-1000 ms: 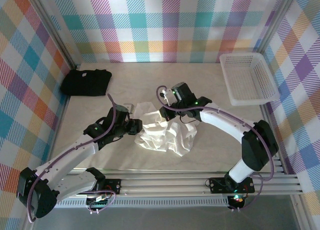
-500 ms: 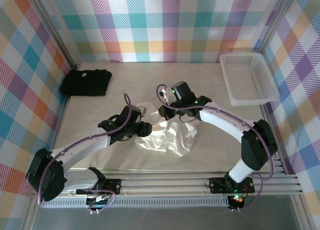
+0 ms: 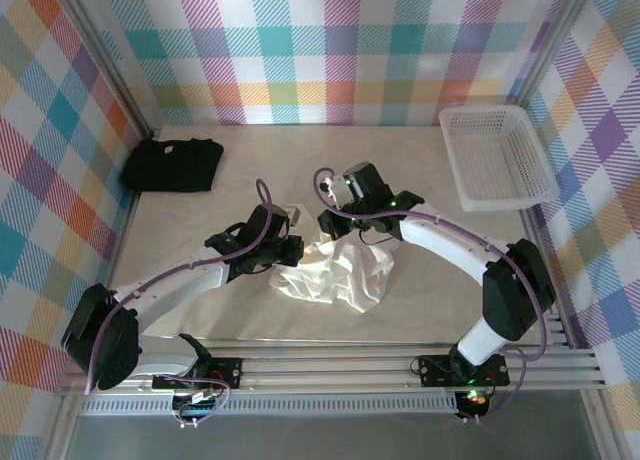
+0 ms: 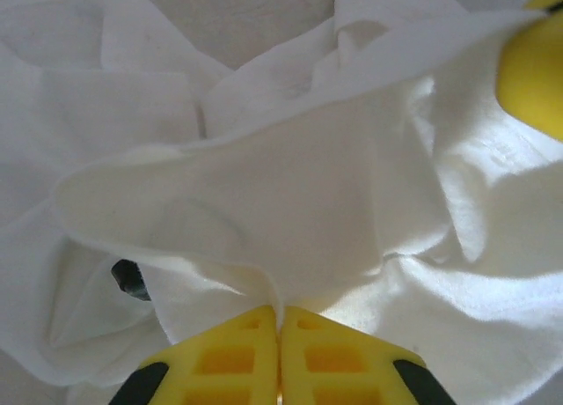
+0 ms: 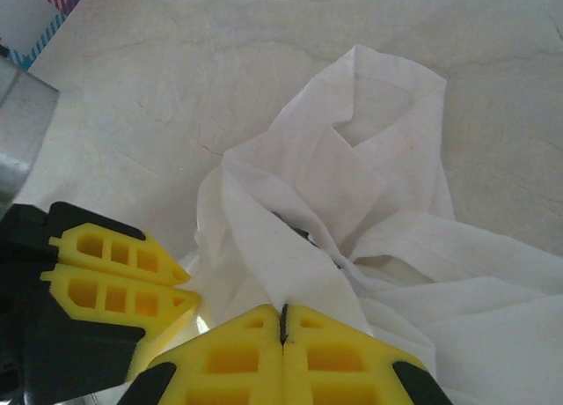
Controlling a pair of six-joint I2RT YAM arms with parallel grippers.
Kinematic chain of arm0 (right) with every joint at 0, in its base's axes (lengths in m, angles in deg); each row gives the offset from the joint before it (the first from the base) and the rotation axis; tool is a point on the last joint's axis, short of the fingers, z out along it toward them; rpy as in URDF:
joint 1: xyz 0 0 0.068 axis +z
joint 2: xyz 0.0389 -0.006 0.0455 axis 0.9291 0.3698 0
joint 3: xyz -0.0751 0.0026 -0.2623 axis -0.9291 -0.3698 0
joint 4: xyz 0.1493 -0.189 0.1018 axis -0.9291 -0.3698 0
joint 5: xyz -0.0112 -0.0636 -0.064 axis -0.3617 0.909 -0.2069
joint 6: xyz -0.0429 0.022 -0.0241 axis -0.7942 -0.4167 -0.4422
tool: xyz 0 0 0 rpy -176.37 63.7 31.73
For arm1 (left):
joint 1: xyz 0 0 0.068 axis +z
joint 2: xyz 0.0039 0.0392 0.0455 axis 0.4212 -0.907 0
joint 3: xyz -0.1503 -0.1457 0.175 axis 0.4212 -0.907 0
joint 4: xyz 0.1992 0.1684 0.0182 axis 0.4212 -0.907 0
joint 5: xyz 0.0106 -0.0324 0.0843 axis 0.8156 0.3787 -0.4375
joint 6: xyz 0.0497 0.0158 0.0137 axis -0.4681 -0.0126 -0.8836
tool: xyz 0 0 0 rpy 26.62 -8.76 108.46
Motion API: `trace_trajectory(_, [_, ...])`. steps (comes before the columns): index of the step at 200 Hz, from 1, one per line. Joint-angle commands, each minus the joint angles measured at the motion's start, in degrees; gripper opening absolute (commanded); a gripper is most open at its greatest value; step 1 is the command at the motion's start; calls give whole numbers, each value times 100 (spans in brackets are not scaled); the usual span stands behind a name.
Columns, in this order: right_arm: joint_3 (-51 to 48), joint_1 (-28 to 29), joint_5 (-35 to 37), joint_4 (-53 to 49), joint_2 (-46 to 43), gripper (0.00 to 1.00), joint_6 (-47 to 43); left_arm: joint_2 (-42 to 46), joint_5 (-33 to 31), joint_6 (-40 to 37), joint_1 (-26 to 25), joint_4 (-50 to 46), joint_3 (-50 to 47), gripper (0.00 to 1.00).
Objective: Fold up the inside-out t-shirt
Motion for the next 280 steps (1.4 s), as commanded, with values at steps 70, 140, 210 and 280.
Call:
trace_trajectory(70, [292, -718, 113, -167, -468, 0, 79, 2575, 587, -472, -48, 109, -591, 1])
trace_trajectory(140, [852, -901, -145, -683, 35, 0, -169, 2309, 1622, -770, -180, 717, -876, 0])
trace_trajectory(210, [1086, -897, -890, -796, 181, 19, -220, 2186, -349, -33, 113, 441, -142, 0])
trace_trajectory(280, [65, -1170, -149, -647, -964, 51, -16, 2207, -419, 270, 926, -800, 579, 0])
